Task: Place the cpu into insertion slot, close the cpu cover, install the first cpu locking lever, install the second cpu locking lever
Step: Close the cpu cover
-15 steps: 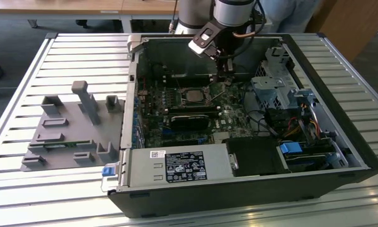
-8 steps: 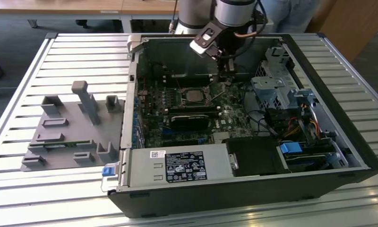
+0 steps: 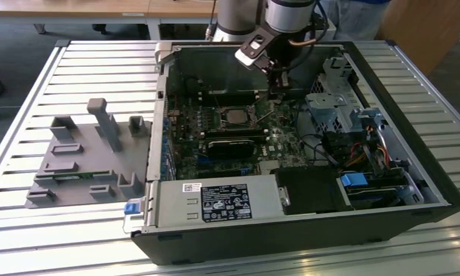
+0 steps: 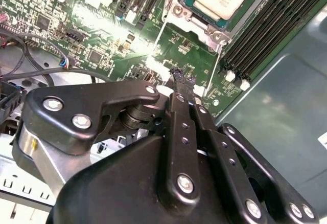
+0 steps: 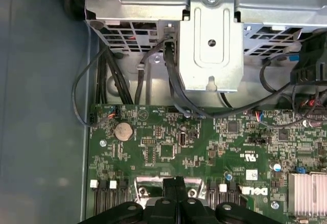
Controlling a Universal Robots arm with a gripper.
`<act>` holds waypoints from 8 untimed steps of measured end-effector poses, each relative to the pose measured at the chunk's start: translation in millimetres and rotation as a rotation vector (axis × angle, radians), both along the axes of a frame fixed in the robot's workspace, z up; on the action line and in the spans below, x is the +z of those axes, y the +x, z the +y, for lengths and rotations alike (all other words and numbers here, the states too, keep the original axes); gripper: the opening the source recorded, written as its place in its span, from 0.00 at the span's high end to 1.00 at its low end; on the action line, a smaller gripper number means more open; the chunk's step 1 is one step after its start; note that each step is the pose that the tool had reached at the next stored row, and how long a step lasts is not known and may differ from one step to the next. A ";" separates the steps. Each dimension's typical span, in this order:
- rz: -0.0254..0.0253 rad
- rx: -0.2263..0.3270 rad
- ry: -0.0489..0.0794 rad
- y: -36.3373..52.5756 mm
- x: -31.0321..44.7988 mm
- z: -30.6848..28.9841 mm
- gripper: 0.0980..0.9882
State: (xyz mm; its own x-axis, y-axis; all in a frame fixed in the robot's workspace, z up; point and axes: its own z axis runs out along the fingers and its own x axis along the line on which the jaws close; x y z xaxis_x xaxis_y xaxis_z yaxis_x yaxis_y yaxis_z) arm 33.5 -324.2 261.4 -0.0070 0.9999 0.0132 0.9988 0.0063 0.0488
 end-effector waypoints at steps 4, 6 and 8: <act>0.0022 0.000 0.000 4.7 -1.6 2.0 0.99; 0.0037 0.000 0.000 7.8 -2.4 3.0 0.99; 0.0048 0.000 0.000 10.4 -3.1 3.6 0.99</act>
